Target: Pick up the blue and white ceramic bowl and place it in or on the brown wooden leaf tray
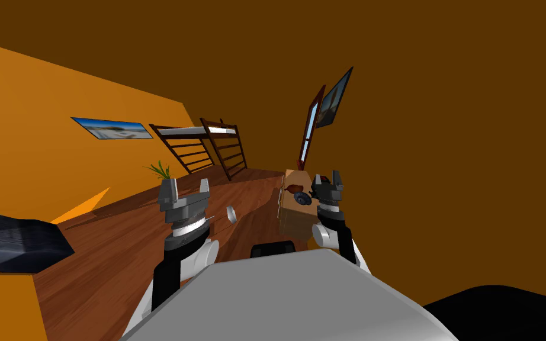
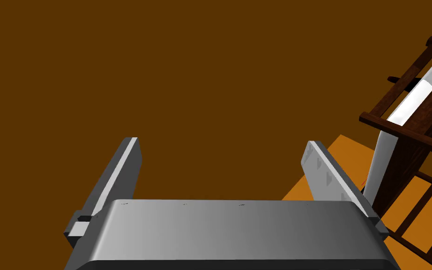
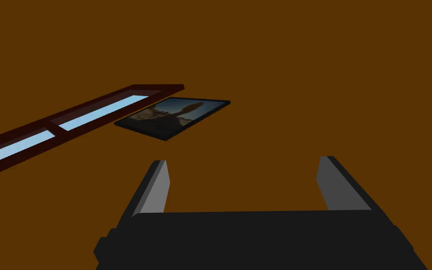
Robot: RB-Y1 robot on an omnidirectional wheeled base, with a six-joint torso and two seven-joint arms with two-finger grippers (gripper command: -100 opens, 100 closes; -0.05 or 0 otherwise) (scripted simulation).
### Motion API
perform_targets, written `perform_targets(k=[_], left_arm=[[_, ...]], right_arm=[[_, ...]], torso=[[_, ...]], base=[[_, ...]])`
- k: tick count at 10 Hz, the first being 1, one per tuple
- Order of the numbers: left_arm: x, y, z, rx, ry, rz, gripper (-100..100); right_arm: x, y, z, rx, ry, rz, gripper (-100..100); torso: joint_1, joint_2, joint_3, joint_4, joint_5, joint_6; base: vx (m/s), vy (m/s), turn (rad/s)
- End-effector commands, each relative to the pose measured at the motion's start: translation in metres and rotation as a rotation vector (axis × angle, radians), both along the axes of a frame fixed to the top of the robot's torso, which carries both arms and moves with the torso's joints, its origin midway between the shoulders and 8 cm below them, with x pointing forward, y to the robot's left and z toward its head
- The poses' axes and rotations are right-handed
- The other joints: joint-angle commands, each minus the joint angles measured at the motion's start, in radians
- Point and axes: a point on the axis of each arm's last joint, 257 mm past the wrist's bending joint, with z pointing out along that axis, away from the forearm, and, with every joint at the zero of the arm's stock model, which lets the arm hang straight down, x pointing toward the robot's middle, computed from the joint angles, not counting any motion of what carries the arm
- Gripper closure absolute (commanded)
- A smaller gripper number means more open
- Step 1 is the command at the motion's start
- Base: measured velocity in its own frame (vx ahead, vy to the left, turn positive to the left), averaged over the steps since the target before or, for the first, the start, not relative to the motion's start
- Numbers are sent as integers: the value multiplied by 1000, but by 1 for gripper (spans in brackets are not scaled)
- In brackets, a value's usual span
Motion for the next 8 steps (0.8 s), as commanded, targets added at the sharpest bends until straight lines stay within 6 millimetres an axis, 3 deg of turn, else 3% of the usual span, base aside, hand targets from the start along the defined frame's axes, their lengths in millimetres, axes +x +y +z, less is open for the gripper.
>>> perform_targets(k=[1,4,8], left_arm=[[0,0,0,0,0,0,0],[0,0,0,0,0,0,0],[0,0,0,0,0,0,0]], right_arm=[[5,8,-4,-53,18,16,-100],[22,29,-19,-190,73,38,-100],[53,61,-58,-419,165,36,-100]], torso=[[0,0,0,0,0,0],[0,1,1,0,0,0],[0,3,1,1,0,0]], base=[[0,0,0],[-21,3,-18],[-43,2,-29]])
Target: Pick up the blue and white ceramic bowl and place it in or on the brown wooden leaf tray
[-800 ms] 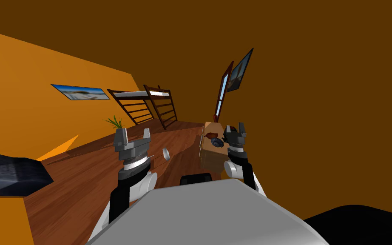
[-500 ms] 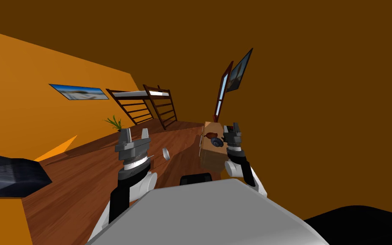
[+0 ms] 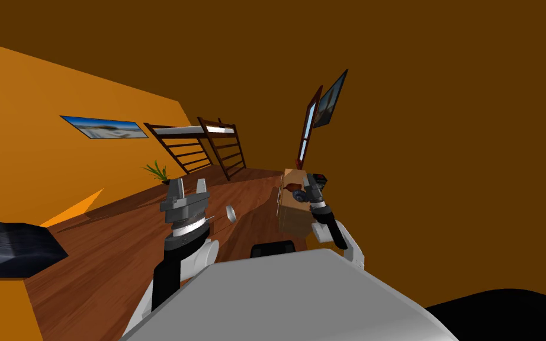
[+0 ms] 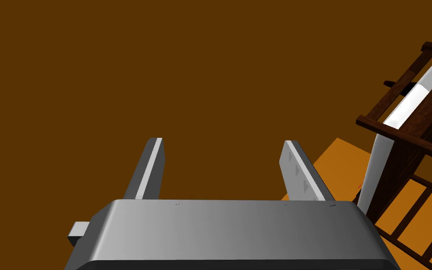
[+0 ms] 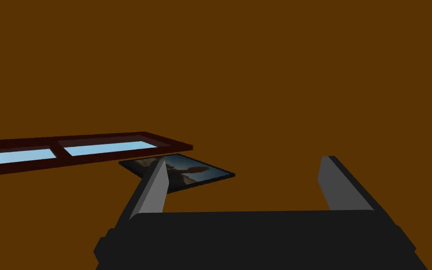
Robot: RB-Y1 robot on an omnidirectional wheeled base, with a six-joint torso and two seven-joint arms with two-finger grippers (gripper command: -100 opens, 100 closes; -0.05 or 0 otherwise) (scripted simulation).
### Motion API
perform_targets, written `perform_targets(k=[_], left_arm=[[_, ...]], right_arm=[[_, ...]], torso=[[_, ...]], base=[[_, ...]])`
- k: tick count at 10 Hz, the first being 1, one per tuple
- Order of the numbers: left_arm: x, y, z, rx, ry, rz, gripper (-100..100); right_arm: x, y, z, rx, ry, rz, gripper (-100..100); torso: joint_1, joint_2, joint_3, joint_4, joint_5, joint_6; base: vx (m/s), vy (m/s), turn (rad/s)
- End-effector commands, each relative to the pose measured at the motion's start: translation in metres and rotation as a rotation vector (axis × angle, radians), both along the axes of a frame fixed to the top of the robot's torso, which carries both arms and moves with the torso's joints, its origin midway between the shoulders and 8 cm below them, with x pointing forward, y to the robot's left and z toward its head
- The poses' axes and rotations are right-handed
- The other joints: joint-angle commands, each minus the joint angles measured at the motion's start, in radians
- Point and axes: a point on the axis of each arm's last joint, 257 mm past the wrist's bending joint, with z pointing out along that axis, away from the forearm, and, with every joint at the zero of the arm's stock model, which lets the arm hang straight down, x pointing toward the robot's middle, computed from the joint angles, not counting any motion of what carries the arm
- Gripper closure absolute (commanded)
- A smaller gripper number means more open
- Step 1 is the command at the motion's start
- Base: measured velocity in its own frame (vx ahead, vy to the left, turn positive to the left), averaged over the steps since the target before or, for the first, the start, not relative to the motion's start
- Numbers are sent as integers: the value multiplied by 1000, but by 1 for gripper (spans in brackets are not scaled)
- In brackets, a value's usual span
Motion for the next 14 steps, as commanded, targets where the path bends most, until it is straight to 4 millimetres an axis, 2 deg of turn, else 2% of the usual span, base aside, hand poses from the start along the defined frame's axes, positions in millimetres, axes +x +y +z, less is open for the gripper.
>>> perform_targets(k=[1,2,3,5,6,8,9,10,11,12,13,14], left_arm=[[0,0,0,0,0,0,0],[0,0,0,0,0,0,0],[0,0,0,0,0,0,0],[0,0,0,0,0,0,0],[0,0,0,0,0,0,0],[0,0,0,0,0,0,0],[0,0,0,0,0,0,0],[0,0,0,0,0,0,0],[0,0,0,0,0,0,0],[0,0,0,0,0,0,0],[0,0,0,0,0,0,0],[0,0,0,0,0,0,0]], right_arm=[[11,13,-21,-98,36,-6,-100],[19,20,-33,-159,56,-10,-100],[19,22,-34,-174,55,-13,-100],[36,37,-61,-302,92,-23,-100],[36,38,-62,-320,90,-26,-100],[50,53,-85,-455,109,-37,-100],[51,54,-91,-474,117,-40,-100],[58,60,-105,-545,128,-46,-100],[58,61,-106,-554,127,-48,-100],[64,66,-121,-629,136,-53,-100],[64,67,-121,-636,134,-54,-100],[70,72,-136,-715,140,-60,-100]], torso=[[0,0,0,0,0,0],[-1,1,0,0,0,0],[0,2,1,0,0,0],[0,0,0,0,0,0],[0,0,0,0,0,0],[1,-1,0,0,0,0],[0,0,0,0,0,0],[0,0,0,0,0,0],[0,-1,0,0,0,0],[0,-1,0,0,0,0],[0,-1,-1,0,0,0],[1,-1,-1,0,0,0]], base=[[-66,-13,-32],[-82,-7,-29],[-50,0,-13],[-38,-5,-34],[-36,-5,-9],[-50,1,-34],[-47,-3,-16],[-37,-6,-32],[-30,-4,-13],[-32,-4,-34],[-27,2,-13],[-28,2,-34]])
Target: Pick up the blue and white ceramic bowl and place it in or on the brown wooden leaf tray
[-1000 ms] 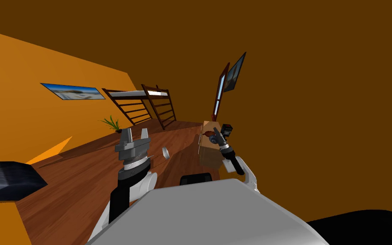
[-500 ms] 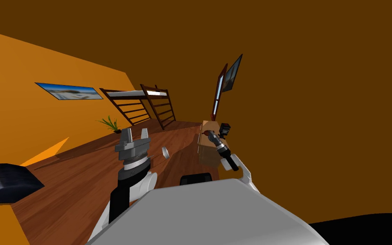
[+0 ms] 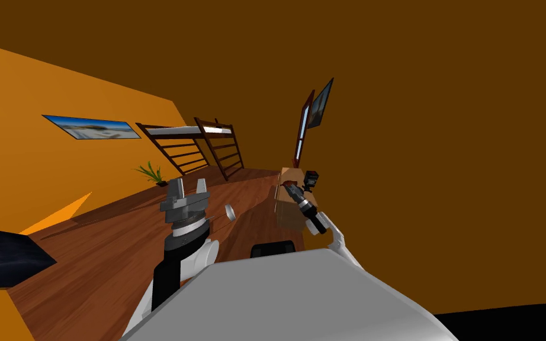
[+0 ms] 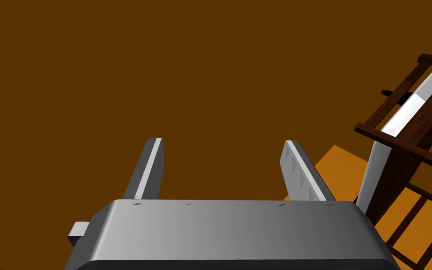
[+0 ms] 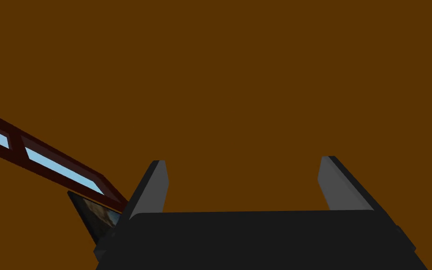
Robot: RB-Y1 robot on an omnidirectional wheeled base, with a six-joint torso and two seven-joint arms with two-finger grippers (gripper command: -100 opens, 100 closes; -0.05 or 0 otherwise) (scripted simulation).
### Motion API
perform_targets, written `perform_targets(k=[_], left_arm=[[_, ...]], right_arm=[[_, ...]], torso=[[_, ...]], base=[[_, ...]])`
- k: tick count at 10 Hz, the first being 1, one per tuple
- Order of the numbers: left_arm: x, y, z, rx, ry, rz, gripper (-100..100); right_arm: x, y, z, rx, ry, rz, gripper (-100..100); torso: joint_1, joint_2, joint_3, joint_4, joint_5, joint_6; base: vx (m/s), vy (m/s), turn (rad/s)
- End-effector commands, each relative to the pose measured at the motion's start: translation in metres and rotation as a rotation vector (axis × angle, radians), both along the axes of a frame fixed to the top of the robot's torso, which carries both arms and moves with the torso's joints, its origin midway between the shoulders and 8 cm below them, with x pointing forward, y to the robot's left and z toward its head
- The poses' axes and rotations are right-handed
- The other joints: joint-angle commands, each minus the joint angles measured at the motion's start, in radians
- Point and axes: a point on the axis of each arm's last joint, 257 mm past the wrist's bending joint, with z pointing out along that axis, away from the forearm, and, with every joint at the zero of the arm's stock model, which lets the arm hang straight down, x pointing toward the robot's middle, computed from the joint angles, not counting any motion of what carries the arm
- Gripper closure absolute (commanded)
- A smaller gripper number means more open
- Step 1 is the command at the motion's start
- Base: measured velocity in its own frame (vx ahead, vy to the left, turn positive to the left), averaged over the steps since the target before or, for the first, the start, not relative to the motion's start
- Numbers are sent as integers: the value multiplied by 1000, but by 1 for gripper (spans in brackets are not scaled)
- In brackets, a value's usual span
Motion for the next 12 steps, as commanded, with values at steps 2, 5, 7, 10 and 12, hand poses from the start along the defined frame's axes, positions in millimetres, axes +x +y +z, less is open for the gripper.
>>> perform_targets(k=[2,5,7,10,12], left_arm=[[0,0,0,0,0,0,0],[0,0,0,0,0,0,0],[0,0,0,0,0,0,0],[0,0,0,0,0,0,0],[0,0,0,0,0,0,0]], right_arm=[[8,7,-23,-132,6,-3,-100],[18,12,-55,-304,10,-2,-100],[22,13,-71,-390,10,0,-100],[30,9,-102,-563,6,9,-100],[33,4,-118,-650,5,15,-100]], torso=[[0,0,0,0,0,0],[0,-1,0,0,0,0],[1,-1,-1,0,0,0],[1,-2,-1,0,0,0],[1,-3,-2,-1,0,0]], base=[[-29,5,-38],[-18,8,-41],[-4,11,-33],[8,16,-40],[20,27,-54]])
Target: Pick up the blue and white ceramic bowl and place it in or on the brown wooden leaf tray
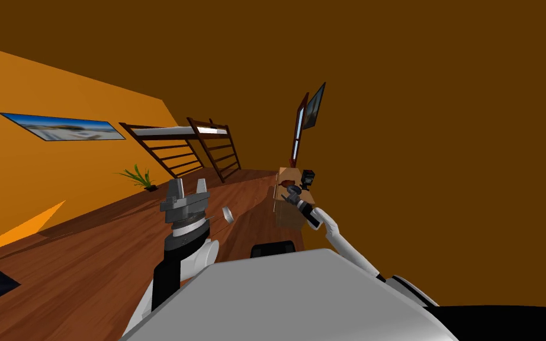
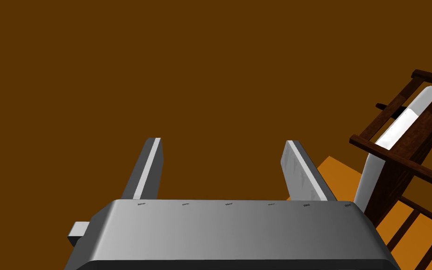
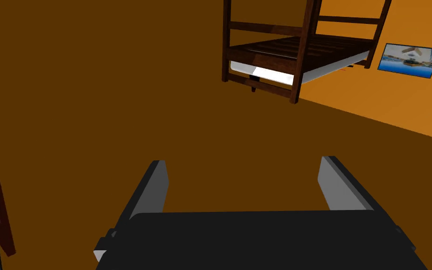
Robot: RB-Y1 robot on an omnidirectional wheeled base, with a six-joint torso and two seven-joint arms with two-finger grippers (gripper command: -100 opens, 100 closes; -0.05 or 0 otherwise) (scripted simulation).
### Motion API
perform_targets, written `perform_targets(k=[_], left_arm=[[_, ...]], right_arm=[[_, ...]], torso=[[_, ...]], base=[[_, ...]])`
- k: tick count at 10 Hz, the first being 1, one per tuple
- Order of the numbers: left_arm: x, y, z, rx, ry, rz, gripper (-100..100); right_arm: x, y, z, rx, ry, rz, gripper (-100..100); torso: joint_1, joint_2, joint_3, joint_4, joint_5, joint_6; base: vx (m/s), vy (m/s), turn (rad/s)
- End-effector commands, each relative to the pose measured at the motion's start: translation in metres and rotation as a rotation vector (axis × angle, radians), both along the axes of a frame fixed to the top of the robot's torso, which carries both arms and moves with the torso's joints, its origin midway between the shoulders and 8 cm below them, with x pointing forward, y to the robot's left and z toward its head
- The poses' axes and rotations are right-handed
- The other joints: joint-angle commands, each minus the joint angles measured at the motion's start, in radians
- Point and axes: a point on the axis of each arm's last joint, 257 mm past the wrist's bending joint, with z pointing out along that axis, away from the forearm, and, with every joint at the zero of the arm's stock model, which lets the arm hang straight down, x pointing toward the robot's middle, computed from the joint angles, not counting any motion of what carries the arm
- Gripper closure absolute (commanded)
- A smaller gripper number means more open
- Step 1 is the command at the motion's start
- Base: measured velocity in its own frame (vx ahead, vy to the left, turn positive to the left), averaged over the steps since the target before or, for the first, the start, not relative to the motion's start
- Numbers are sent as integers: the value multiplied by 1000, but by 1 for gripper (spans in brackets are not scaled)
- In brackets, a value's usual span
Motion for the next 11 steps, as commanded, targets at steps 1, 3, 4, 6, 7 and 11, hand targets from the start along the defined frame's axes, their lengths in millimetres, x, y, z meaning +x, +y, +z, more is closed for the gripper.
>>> perform_targets(k=[1,3,4,6,7,11], left_arm=[[0,0,0,0,0,0,0],[0,0,0,0,0,0,0],[0,0,0,0,0,0,0],[0,0,0,0,0,0,0],[0,0,0,0,0,0,0],[0,0,0,0,0,0,0]], right_arm=[[3,-5,-19,-104,0,9,-100],[5,-13,-34,-187,-2,18,-100],[7,-21,-47,-268,-3,28,-100],[9,-31,-60,-348,-3,38,-100],[11,-40,-71,-424,-7,51,-100],[13,-76,-102,-638,-6,87,-100]], torso=[[0,0,0,0,0,0],[0,-1,-1,0,0,0],[0,-1,-1,0,0,0],[0,0,0,0,0,0],[1,-1,0,0,0,0],[1,-3,-2,-1,0,0]], base=[[22,23,-40],[38,34,-57],[33,38,-48],[28,31,-47],[56,56,-81],[58,48,-58]])
